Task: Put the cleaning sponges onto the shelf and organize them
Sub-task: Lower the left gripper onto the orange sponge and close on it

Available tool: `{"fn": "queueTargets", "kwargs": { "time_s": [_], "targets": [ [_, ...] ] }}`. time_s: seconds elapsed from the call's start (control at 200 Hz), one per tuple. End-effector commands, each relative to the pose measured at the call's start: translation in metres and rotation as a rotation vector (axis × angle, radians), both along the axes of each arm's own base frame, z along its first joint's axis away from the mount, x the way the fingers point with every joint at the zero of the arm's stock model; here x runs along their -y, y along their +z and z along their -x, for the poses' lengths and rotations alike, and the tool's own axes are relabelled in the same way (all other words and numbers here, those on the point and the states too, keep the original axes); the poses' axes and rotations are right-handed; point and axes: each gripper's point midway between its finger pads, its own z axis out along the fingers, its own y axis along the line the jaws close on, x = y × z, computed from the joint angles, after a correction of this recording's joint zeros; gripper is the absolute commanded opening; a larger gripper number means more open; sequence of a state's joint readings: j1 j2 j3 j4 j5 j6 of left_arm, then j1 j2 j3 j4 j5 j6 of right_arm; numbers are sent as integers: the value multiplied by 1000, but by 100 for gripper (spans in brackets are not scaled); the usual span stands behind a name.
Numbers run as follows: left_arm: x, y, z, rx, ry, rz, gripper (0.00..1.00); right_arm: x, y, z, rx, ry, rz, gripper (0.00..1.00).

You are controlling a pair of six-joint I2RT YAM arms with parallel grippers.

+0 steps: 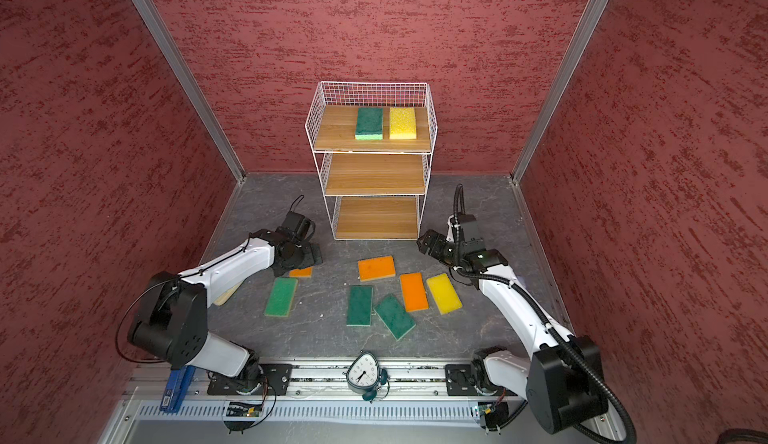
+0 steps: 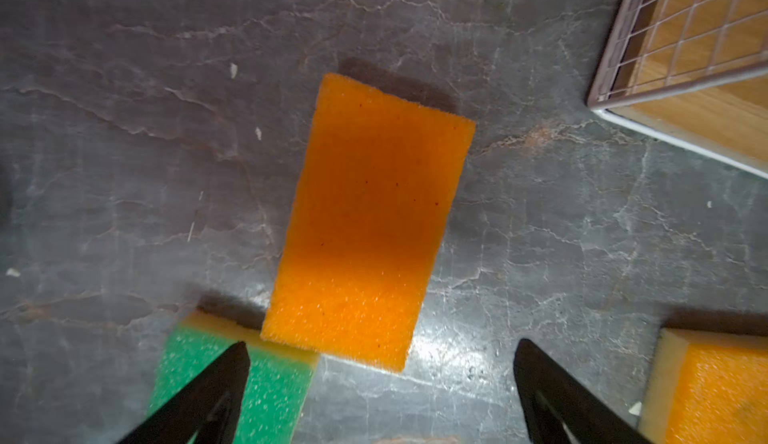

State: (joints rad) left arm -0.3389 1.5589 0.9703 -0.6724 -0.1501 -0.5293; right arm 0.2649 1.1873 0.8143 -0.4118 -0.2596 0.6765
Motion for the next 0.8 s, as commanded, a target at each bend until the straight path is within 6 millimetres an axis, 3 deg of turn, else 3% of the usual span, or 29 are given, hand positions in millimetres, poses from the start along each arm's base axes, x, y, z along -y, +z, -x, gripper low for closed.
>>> {"fn": "queueTargets", "kwargs": {
  "time_s": [0.0,0.25,0.551,0.792],
  "targets": [
    [2,3,-18,36,-49,-1,99,-7,6,-6,24,21,-15,96],
    [-10,-6,-19,25,-51,-4,99,-15,10,-17,27,30,-52,96],
    [-4,-30,-10,-38,-59,35,100,-14,9,-18,20,25,-34,96],
    [-9,-32,1,-57,-47,28,99,-14,9,-17,17,24,-31,96]
  ]
}}
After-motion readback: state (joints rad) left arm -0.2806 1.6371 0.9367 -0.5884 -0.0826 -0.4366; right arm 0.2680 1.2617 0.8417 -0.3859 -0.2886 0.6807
